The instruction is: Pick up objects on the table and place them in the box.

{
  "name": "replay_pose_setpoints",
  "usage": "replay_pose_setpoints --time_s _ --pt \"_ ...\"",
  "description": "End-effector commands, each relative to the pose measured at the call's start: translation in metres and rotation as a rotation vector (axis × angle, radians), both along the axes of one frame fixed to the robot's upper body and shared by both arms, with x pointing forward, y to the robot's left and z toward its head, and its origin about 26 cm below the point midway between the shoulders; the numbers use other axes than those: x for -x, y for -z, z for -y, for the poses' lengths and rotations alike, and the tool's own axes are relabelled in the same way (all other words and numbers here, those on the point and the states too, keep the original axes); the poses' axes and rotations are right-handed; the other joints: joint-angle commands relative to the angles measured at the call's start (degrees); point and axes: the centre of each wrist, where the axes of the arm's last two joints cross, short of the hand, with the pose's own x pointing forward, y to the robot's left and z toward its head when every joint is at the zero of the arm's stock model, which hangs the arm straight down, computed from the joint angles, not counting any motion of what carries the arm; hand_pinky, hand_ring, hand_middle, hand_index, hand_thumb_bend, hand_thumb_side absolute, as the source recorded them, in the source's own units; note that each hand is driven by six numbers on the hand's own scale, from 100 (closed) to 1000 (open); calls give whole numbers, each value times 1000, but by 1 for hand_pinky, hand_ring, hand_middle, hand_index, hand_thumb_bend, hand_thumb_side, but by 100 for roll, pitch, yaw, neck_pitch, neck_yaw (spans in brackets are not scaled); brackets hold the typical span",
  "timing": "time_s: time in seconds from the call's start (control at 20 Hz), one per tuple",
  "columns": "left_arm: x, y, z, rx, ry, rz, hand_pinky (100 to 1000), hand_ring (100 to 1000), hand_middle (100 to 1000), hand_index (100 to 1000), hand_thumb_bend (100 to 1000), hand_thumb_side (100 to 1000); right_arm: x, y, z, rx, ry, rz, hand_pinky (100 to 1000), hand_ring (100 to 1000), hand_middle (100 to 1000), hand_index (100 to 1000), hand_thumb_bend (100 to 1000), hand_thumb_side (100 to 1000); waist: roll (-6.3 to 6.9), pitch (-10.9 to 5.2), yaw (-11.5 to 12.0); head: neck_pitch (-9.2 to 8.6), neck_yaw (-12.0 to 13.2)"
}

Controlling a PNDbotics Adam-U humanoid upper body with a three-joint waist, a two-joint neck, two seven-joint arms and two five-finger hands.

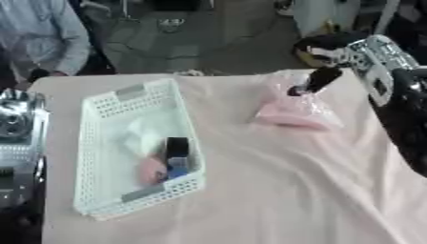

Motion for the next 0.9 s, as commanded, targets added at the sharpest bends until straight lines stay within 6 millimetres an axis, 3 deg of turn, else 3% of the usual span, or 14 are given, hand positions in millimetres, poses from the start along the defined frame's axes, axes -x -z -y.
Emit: replay_pose_setpoints --time_s 0.05,0.4,0.9 --pt "4 -11 -2 -8 -5 47 846 932 805 854 100 819 4 -29 9 -9 -4 70 1000 1000 1000 1000 676 487 -81 63 20 -215 -109" --pt "5 -17 0 2 4 71 847 932 803 854 100 814 5 -33 17 -47 -17 15 1000 1000 1000 1000 712 461 -66 341 85 -489 -312" --pt "5 -22 0 12 9 90 849 932 800 852 100 812 7 -37 24 -31 -14 19 1000 1000 1000 1000 733 448 -48 562 168 -777 -563"
